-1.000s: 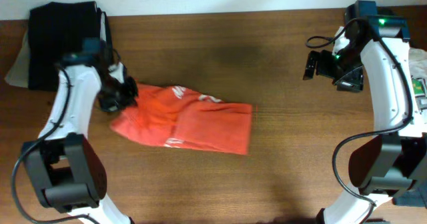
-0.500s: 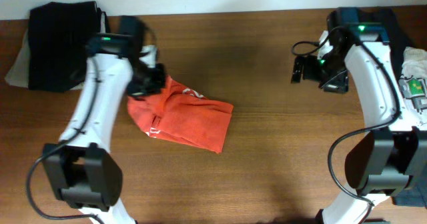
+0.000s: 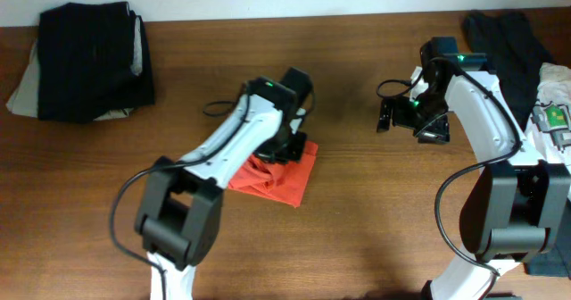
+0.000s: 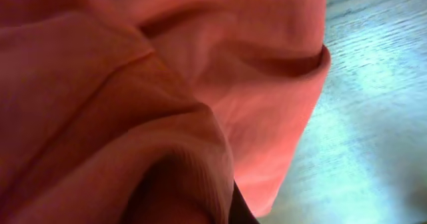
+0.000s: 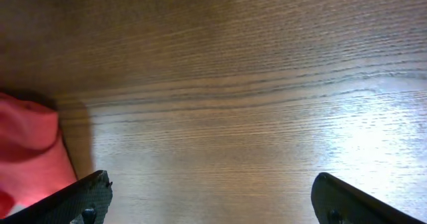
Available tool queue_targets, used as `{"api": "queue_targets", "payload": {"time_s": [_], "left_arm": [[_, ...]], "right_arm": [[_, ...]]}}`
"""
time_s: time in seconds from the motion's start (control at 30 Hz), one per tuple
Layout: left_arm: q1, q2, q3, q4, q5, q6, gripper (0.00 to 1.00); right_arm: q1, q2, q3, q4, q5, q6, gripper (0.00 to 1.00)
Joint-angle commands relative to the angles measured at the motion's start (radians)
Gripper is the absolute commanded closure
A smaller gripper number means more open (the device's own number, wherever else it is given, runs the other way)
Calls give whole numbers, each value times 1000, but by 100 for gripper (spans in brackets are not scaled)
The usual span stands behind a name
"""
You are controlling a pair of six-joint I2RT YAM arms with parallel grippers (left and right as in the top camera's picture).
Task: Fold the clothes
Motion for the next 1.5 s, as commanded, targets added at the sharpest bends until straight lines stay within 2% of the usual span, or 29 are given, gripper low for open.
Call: {"api": "queue_targets", "payload": {"time_s": [0.0, 0.03, 0.07, 0.1, 0.17, 0.3, 0.47, 0.67, 0.83, 0.93, 1.03, 1.2, 1.3, 1.47], "left_arm": [[-47, 43, -5, 17, 0, -14, 99], [-60, 51, -5, 21, 0, -14, 90], [-66, 52, -5, 22, 0, -14, 66], [-72, 52, -5, 23, 0, -13, 35], [-77, 52, -5, 23, 0, -13, 28], [-77, 48, 24, 14, 0, 2, 29], [-78, 39, 153, -18, 1, 27, 32], [-87, 39, 255, 13, 2, 59, 32], [-87, 38, 310, -6, 89, 111, 32], [-62, 32, 372, -93, 17, 61, 36], [32, 16, 477, -231, -53, -3, 36], [183, 11, 512, -372, -52, -71, 36], [223, 11, 478, -384, 2, -82, 36], [210, 11, 364, -291, 161, -129, 37]], "right_arm": [[8, -4, -5, 4, -38, -4, 1], [7, -4, -5, 3, -38, -4, 1], [7, -4, -5, 3, -38, -4, 1], [8, -4, -5, 3, -38, -4, 1], [7, -4, -5, 3, -38, -3, 1], [8, -4, -5, 8, -39, -3, 1], [9, -4, -5, 21, -41, -3, 1], [9, -4, -13, 32, -41, -4, 1], [9, -4, -21, 50, -41, -4, 1], [9, -4, -21, 50, -37, -4, 1], [7, -4, -21, 55, -30, -4, 1], [7, -4, -21, 81, -31, -3, 1], [7, -4, -21, 92, -31, -3, 1], [7, -4, -21, 92, -30, -4, 1]]}}
